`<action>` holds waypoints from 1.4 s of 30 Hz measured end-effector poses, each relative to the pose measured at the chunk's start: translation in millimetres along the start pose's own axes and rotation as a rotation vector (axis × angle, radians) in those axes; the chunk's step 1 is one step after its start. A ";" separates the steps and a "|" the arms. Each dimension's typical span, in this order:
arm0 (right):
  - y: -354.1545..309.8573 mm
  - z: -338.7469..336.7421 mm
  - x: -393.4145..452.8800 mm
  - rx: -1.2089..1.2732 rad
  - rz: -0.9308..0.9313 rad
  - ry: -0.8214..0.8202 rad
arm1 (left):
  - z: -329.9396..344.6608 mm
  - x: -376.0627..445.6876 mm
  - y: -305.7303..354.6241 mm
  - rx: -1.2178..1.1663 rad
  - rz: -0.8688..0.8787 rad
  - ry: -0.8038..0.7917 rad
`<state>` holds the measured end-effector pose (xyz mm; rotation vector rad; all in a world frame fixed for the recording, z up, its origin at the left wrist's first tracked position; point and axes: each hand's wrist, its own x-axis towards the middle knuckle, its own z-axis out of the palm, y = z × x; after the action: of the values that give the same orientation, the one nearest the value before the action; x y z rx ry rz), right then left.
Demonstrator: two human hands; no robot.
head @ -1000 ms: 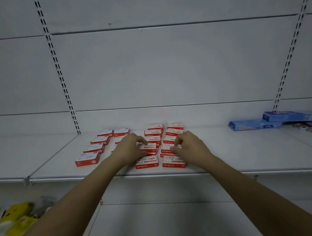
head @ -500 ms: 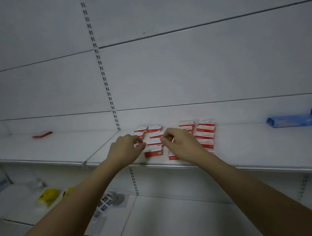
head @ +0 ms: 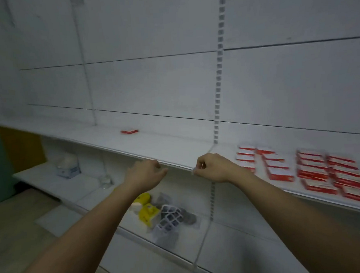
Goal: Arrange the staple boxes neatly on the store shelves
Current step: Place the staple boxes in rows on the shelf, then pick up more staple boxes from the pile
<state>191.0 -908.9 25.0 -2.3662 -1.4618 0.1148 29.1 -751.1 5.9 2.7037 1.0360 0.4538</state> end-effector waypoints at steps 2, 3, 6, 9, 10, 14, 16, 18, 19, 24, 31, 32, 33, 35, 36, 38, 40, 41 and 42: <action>-40.1 13.8 27.1 -0.011 -0.021 -0.028 | -17.7 -2.7 -45.0 0.004 -0.030 0.021; -60.1 19.1 39.9 -0.010 -0.036 -0.028 | -27.5 -3.2 -65.9 0.006 -0.044 0.032; -117.3 30.1 75.4 -0.009 -0.087 -0.020 | -57.0 2.1 -123.9 -0.002 -0.094 0.046; -162.9 36.1 108.4 -0.040 -0.135 -0.011 | -80.7 15.5 -169.8 -0.029 -0.118 0.056; -174.9 37.5 119.9 -0.043 -0.146 -0.002 | -87.0 21.3 -182.6 -0.033 -0.118 0.066; -205.5 47.8 165.5 -0.034 -0.165 0.003 | -100.1 47.9 -222.3 -0.020 -0.120 0.086; -211.2 56.4 191.0 -0.031 -0.160 -0.007 | -100.0 66.1 -238.3 -0.012 -0.122 0.083; -212.8 65.7 219.8 -0.025 -0.153 -0.003 | -97.0 88.0 -253.9 -0.007 -0.114 0.076; -212.1 70.7 235.7 -0.016 -0.147 0.002 | -94.9 100.0 -261.4 -0.005 -0.110 0.068; -200.2 96.2 328.4 0.026 -0.099 0.001 | -77.6 175.5 -299.2 0.014 -0.080 0.026; -187.5 122.4 448.4 0.167 0.001 -0.007 | -68.0 286.8 -341.6 0.008 -0.030 -0.054; -186.2 125.0 460.4 0.175 0.019 -0.001 | -69.1 302.5 -345.6 -0.026 -0.022 -0.042; -184.8 127.1 471.4 0.175 0.037 -0.002 | -68.6 316.0 -348.9 -0.051 -0.013 -0.040; -180.9 131.5 490.1 0.160 0.080 -0.020 | -62.2 338.7 -355.2 -0.054 0.012 -0.058; -178.2 133.7 498.8 0.153 0.102 -0.025 | -57.4 349.8 -358.7 -0.049 0.027 -0.066; -173.0 137.4 516.3 0.138 0.141 -0.021 | -48.4 373.7 -366.5 -0.059 0.050 -0.082; -168.8 140.9 533.5 0.112 0.181 -0.006 | -40.6 400.6 -374.4 -0.090 0.077 -0.108; -167.5 143.2 541.3 0.099 0.203 -0.006 | -36.2 414.0 -378.2 -0.106 0.092 -0.121; -166.2 146.0 549.4 0.089 0.229 -0.012 | -31.1 427.4 -381.4 -0.125 0.107 -0.133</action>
<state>267.1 -321.8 8.9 -2.4549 -1.1608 0.2464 85.9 -180.2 9.0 2.6461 0.8037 0.3393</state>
